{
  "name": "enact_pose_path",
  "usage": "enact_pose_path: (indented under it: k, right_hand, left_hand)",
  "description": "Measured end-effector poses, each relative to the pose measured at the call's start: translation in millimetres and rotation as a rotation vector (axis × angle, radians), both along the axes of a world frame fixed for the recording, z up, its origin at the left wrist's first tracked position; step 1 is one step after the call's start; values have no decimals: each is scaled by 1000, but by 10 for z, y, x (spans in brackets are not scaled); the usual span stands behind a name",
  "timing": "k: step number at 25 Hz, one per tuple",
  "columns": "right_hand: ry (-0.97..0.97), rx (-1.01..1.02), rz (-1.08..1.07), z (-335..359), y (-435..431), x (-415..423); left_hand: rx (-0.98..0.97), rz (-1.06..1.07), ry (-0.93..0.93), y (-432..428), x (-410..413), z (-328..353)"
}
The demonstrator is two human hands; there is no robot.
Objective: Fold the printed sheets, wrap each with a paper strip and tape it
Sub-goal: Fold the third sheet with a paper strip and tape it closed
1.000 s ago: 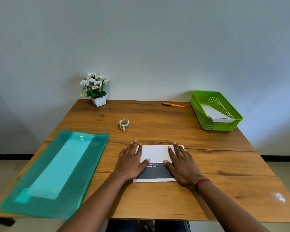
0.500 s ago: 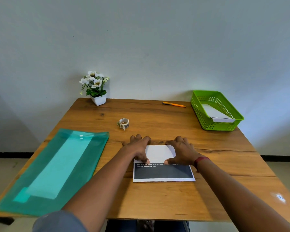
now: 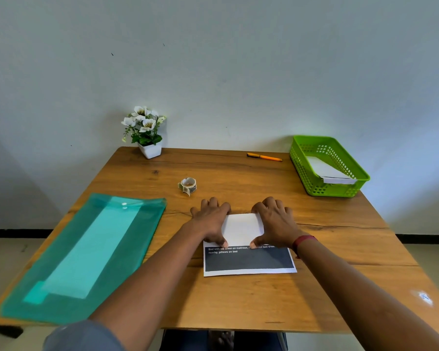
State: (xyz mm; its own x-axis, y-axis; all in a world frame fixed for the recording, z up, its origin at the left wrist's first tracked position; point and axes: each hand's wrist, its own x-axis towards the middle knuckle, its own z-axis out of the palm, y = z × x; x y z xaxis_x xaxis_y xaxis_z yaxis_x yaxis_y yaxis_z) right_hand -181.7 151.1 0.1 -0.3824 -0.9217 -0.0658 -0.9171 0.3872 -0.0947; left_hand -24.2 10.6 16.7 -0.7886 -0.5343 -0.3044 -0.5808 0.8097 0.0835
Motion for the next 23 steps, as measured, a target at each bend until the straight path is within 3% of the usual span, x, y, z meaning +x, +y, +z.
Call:
enact_pose_path:
  k: [7, 14, 23]
  right_hand:
    - [63, -181, -29, 31, 161, 107]
    - [153, -337, 29, 8, 266, 152]
    - [76, -158, 118, -238, 354, 278]
  left_hand:
    - [-172, -44, 330, 99, 231, -25]
    - [-351, -66, 518, 174, 366, -62]
    - [-182, -84, 434, 297, 491, -295]
